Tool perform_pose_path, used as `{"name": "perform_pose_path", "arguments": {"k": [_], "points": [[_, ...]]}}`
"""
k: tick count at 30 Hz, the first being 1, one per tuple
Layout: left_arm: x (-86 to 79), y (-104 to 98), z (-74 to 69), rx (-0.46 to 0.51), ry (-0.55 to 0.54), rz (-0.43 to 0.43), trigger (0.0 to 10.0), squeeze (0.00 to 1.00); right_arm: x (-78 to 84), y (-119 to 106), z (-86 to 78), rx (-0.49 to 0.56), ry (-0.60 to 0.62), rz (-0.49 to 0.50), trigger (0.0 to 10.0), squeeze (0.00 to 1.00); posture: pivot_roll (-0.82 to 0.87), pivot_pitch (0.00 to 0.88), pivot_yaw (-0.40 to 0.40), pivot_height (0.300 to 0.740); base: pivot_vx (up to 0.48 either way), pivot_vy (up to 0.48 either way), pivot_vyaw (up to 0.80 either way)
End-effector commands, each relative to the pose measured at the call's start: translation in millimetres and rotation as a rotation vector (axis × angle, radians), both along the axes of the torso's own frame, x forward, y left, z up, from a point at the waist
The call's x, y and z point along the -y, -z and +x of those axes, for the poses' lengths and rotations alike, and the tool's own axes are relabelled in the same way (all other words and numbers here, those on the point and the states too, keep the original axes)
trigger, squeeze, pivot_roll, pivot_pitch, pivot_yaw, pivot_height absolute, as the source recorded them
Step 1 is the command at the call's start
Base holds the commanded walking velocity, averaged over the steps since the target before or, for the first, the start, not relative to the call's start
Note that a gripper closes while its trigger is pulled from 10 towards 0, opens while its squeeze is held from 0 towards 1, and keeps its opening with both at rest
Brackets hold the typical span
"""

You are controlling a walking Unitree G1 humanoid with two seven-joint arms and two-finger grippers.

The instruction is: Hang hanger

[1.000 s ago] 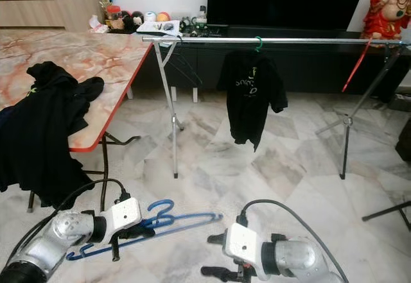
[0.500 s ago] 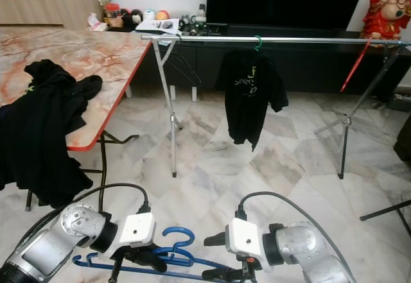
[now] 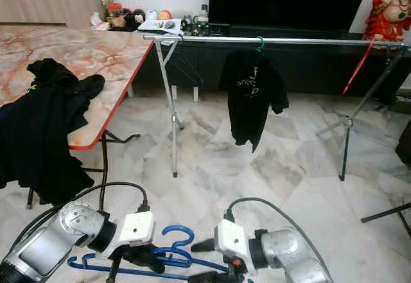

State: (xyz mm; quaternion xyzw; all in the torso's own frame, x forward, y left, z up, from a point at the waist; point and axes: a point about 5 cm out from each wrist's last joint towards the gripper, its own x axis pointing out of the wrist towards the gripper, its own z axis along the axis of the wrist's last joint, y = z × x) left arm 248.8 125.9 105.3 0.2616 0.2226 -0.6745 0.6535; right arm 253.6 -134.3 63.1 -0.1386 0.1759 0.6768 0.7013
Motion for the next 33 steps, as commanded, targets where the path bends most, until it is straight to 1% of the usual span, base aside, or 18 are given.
{"name": "perform_pose_path", "arguments": {"k": [1,7,8,10,11,13,33], "points": [[1.7,-3.4,-1.7,0.0,0.02,0.002,10.0,0.0,1.4,-0.7,0.7,0.007,-0.01,0.008,10.0,0.0,0.12,0.034,-0.033,0.74,0.0,0.0,0.0],[2.1,-4.4,-2.3,-0.005,0.02,0.002,10.0,0.0,-0.7,2.8,0.9,-0.009,0.0,0.037,10.0,0.0,0.12,0.037,-0.034,0.74,0.0,0.0,0.0],[2.2,-4.4,-2.5,-0.008,0.019,0.0,10.0,0.0,-2.2,3.2,0.3,-0.031,-0.006,0.058,4.3,0.0,0.12,0.043,-0.035,0.74,0.0,0.0,0.0],[2.2,-4.4,-2.7,-0.009,0.019,-0.001,10.0,0.0,-2.7,3.4,-0.2,-0.038,-0.011,0.064,4.3,0.0,0.12,0.043,-0.035,0.74,0.0,0.0,0.0],[2.5,-4.7,-3.0,-0.012,0.017,-0.003,10.0,0.0,-3.6,5.4,-1.4,-0.054,-0.022,0.068,0.0,0.0,0.12,0.046,-0.035,0.74,0.0,0.0,0.0],[2.8,-4.9,-3.1,-0.013,0.016,-0.005,10.0,0.0,-4.2,8.5,-2.6,-0.063,-0.032,0.062,0.0,0.0,0.12,0.046,-0.035,0.74,0.0,0.0,0.0],[4.5,-5.8,-2.6,-0.02,0.004,-0.021,10.0,0.0,-6.2,13.7,-3.3,-0.074,-0.017,0.078,0.0,0.0,0.13,0.053,-0.04,0.74,0.0,0.0,0.0]]}}
